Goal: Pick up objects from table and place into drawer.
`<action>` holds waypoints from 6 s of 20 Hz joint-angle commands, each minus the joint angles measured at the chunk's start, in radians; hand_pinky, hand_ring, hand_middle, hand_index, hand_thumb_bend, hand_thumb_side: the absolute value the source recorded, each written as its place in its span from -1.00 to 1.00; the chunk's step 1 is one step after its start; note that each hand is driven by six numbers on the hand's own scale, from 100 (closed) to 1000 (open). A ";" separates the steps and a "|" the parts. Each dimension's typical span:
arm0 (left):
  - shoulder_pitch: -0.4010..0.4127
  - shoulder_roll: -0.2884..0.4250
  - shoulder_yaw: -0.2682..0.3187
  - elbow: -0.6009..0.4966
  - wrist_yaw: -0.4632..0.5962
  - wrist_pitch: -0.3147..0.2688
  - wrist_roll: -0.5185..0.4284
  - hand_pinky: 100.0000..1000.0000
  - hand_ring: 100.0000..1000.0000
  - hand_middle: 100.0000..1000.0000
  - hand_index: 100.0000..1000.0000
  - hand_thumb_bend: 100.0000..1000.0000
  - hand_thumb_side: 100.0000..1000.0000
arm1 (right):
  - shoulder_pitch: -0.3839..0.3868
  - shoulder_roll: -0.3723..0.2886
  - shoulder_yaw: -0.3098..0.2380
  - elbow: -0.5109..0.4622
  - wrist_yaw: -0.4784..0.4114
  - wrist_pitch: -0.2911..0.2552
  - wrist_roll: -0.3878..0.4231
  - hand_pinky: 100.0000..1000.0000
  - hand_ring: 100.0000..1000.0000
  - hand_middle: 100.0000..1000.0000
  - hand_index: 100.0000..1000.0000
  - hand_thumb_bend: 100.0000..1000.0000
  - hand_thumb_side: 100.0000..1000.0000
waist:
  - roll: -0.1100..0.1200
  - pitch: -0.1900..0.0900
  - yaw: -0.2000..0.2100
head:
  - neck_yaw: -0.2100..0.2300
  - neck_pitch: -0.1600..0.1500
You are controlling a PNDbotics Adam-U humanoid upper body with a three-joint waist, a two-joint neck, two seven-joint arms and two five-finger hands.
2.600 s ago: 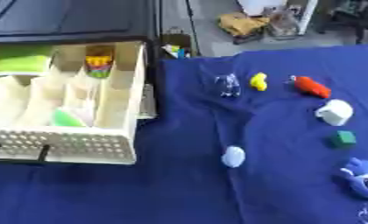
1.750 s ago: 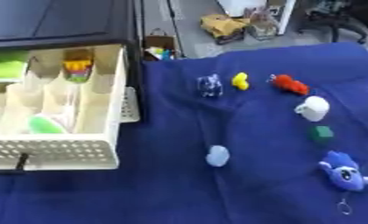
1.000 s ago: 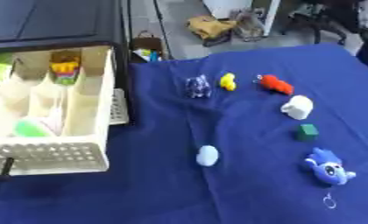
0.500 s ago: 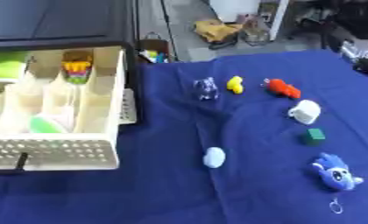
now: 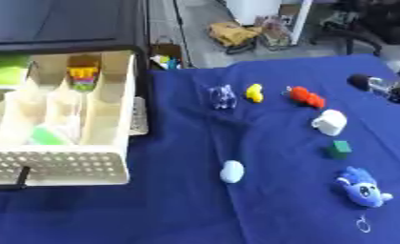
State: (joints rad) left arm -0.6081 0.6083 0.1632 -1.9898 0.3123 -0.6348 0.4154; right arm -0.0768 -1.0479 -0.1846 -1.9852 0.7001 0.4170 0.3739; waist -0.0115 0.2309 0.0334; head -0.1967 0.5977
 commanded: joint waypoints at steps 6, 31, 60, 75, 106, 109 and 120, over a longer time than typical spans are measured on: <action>-0.008 0.042 0.006 -0.010 -0.002 -0.001 -0.003 -0.40 -0.32 -0.23 0.25 -0.82 0.91 | 0.029 -0.037 -0.021 -0.015 -0.113 0.095 0.109 0.88 0.92 0.75 1.00 0.87 0.56 | -0.003 -0.019 -0.008 | -0.043 0.004; -0.009 0.034 0.009 -0.010 -0.006 -0.001 0.002 -0.40 -0.32 -0.23 0.25 -0.82 0.91 | 0.137 0.104 0.000 -0.015 -0.188 0.173 0.144 0.85 0.88 0.70 0.97 0.81 0.12 | 0.004 -0.013 -0.018 | -0.120 -0.007; -0.014 0.034 0.008 -0.010 -0.010 0.001 0.003 -0.40 -0.32 -0.23 0.25 -0.82 0.91 | 0.241 0.247 0.026 -0.015 -0.123 0.221 0.114 0.81 0.80 0.50 0.84 0.70 0.05 | -0.002 -0.004 -0.025 | -0.104 -0.013; -0.018 0.028 0.006 -0.010 -0.005 0.002 -0.001 -0.40 -0.32 -0.23 0.25 -0.82 0.91 | 0.238 0.275 0.055 -0.015 -0.110 0.261 0.113 0.76 0.75 0.35 0.72 0.37 -0.11 | -0.003 0.000 -0.016 | -0.117 -0.027; -0.016 0.020 0.003 -0.010 -0.003 0.003 -0.002 -0.43 -0.33 -0.23 0.25 -0.84 0.92 | 0.216 0.268 0.090 0.051 -0.073 0.326 0.160 0.75 0.79 0.38 0.72 -0.01 -0.19 | 0.004 0.015 -0.002 | -0.142 -0.042; -0.016 0.020 0.003 -0.010 -0.003 0.004 -0.003 -0.43 -0.33 -0.23 0.25 -0.84 0.92 | 0.212 0.268 0.091 0.056 -0.081 0.323 0.157 0.74 0.77 0.30 0.67 -0.09 -0.18 | 0.005 0.016 0.000 | -0.143 -0.042; -0.016 0.021 0.001 -0.010 -0.001 0.005 -0.005 -0.43 -0.33 -0.23 0.25 -0.84 0.92 | 0.205 0.263 0.090 0.054 -0.085 0.340 0.085 0.69 0.72 0.16 0.55 -0.88 0.05 | 0.004 0.015 0.004 | -0.146 -0.043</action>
State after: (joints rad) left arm -0.6090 0.6142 0.1627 -1.9898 0.3078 -0.6322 0.4145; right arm 0.1326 -0.7517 -0.0862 -1.9227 0.6215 0.7426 0.4588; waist -0.0076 0.2590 0.0370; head -0.3390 0.5684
